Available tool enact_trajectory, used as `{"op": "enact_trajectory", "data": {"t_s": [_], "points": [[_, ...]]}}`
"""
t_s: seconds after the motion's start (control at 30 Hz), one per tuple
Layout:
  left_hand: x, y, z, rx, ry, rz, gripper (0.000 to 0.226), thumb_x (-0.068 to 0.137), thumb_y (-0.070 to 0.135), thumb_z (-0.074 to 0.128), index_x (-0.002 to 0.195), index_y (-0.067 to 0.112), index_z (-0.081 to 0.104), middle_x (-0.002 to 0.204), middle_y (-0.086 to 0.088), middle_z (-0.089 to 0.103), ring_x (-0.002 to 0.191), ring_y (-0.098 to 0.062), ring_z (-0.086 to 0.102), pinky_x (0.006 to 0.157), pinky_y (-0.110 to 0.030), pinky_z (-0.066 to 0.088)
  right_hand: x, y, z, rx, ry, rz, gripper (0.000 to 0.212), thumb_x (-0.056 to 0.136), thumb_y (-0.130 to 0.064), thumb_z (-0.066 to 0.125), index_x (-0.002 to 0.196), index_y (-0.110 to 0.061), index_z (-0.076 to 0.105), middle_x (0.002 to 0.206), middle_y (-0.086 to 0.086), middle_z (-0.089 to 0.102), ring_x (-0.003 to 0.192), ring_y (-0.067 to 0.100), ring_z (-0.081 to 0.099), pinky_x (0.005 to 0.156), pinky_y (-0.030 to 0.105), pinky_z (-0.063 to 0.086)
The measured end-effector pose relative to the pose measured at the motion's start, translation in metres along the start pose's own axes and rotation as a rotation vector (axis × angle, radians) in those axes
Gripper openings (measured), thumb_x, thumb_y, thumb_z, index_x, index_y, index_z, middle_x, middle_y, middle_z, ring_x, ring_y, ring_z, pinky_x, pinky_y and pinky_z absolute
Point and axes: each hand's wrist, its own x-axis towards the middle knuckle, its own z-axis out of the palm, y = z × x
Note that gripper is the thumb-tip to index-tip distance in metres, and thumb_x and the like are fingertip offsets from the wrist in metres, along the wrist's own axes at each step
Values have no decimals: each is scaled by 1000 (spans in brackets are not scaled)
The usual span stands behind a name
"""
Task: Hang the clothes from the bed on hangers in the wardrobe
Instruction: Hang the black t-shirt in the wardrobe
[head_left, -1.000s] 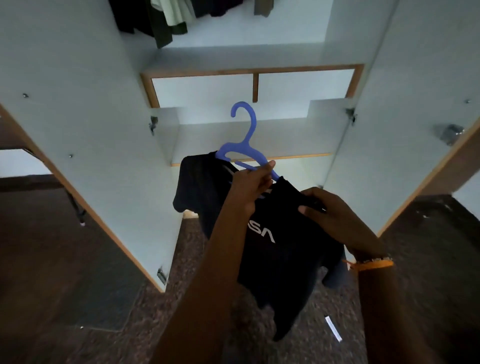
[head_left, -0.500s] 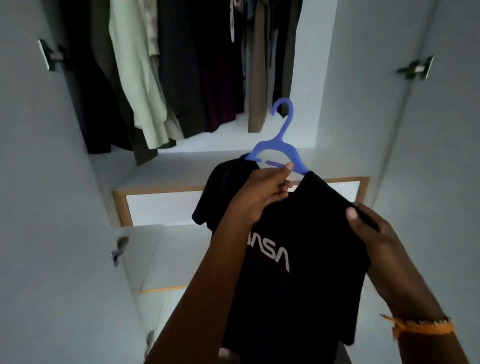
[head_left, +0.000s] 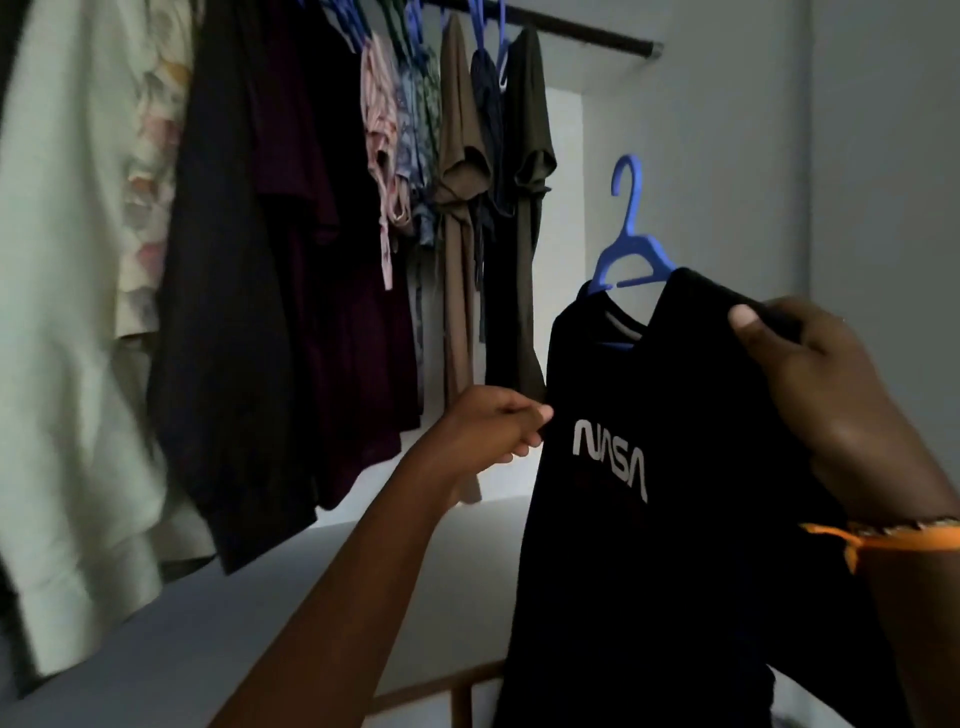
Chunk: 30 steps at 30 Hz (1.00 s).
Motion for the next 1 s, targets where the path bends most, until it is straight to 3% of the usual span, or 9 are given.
{"op": "enact_trajectory", "data": {"t_s": [0.1, 0.27, 0.43, 0.57, 0.7, 0.9, 1.0], "points": [[48, 1, 3, 4, 16, 45, 17, 93, 20, 58, 105, 9, 64, 78, 0, 60, 68, -7, 53, 56, -10, 44, 56, 27, 22, -125, 51, -69, 31, 96, -35, 49, 99, -5, 60, 90, 16, 62, 85, 32, 58, 71, 37, 44], [148, 14, 15, 21, 72, 143, 44, 91, 24, 62, 131, 11, 51, 99, -1, 62, 94, -14, 62, 87, -26, 51, 159, 68, 64, -84, 48, -171, 35, 96, -35, 49, 92, 0, 57, 81, 16, 59, 75, 30, 55, 64, 33, 37], [252, 56, 16, 66, 182, 289, 50, 90, 26, 63, 134, 12, 46, 102, 2, 61, 108, -18, 59, 101, -38, 46, 275, 85, 101, 28, 72, -287, 35, 96, -35, 48, 94, -1, 55, 89, 20, 61, 81, 35, 58, 69, 41, 45], [314, 83, 11, 127, 262, 368, 50, 91, 24, 61, 136, 10, 43, 116, -3, 59, 111, -16, 56, 98, -31, 45, 359, 83, 128, 117, 70, -362, 31, 96, -33, 47, 96, -3, 55, 88, 11, 57, 79, 22, 53, 65, 32, 37], [356, 91, 6, 248, 277, 386, 59, 91, 24, 62, 142, 9, 37, 130, -8, 55, 117, -18, 54, 91, -21, 39, 429, 69, 154, 150, 107, -415, 32, 96, -32, 46, 100, -1, 56, 96, 14, 61, 88, 27, 57, 73, 36, 43], [400, 97, -16, 329, 304, 369, 72, 91, 28, 60, 149, 12, 22, 148, -4, 37, 134, -18, 39, 97, -20, 29, 509, 39, 199, 107, 140, -427, 37, 97, -29, 45, 103, 4, 59, 112, 24, 61, 110, 38, 53, 85, 36, 40], [415, 97, -24, 362, 319, 365, 73, 93, 30, 57, 151, 13, 16, 151, -3, 32, 137, -17, 34, 106, -21, 26, 532, 29, 216, 97, 129, -411, 36, 96, -27, 46, 96, 5, 63, 97, 22, 62, 102, 37, 57, 82, 35, 41]]}}
